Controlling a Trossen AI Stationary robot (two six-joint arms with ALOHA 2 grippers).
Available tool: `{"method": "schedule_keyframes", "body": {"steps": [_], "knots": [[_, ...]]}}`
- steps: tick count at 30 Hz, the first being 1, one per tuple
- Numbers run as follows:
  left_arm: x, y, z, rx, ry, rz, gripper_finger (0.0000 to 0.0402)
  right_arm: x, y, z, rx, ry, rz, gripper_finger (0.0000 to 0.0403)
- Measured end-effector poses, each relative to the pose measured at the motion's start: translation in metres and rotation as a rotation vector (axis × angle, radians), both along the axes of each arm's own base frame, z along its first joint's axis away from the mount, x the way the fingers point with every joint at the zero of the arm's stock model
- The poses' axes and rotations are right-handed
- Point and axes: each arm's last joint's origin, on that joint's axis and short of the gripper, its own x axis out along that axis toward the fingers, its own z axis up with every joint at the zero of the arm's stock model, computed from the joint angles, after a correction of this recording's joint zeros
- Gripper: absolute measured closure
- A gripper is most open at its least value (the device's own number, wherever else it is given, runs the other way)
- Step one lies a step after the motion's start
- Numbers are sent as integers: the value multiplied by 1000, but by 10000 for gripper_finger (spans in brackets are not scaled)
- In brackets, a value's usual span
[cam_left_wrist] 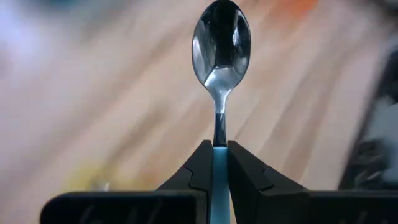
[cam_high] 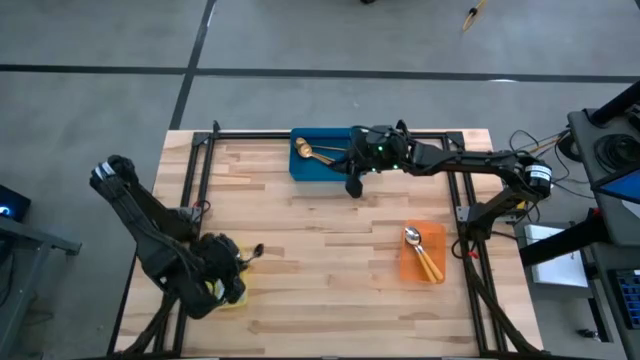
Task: Sort silverware by color (type)
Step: Put the blue spoon into the yellow bin
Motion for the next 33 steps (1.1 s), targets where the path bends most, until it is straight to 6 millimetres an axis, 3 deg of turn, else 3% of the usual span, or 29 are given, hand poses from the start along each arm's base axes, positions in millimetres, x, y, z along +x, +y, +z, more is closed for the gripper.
{"method": "schedule_keyframes", "body": {"steps": [6, 11, 15, 17, 22, 25, 28, 33], "knots": [[12, 1, 37, 222, -344, -252, 388, 10, 19, 11, -52, -176, 262, 394], [20, 7, 57, 371, -452, -441, 388, 22, 39, 12, -97, -332, 537, 394], [32, 15, 70, 488, -518, -594, 388, 30, 52, 15, -128, -426, 610, 394], [39, 23, 72, 575, -515, -561, 388, 32, 56, 16, -134, -453, 605, 394], [48, 45, 58, 754, -345, -189, 388, 33, 58, 17, -114, -445, 558, 394], [45, 50, 43, 627, -326, -31, 388, 32, 56, 15, -89, -422, 548, 394], [37, 55, 30, 373, -305, 113, 388, 32, 53, 12, -83, -392, 532, 394], [18, 48, 4, -72, -60, 320, 388, 32, 49, 10, -85, -366, 483, 394]]}}
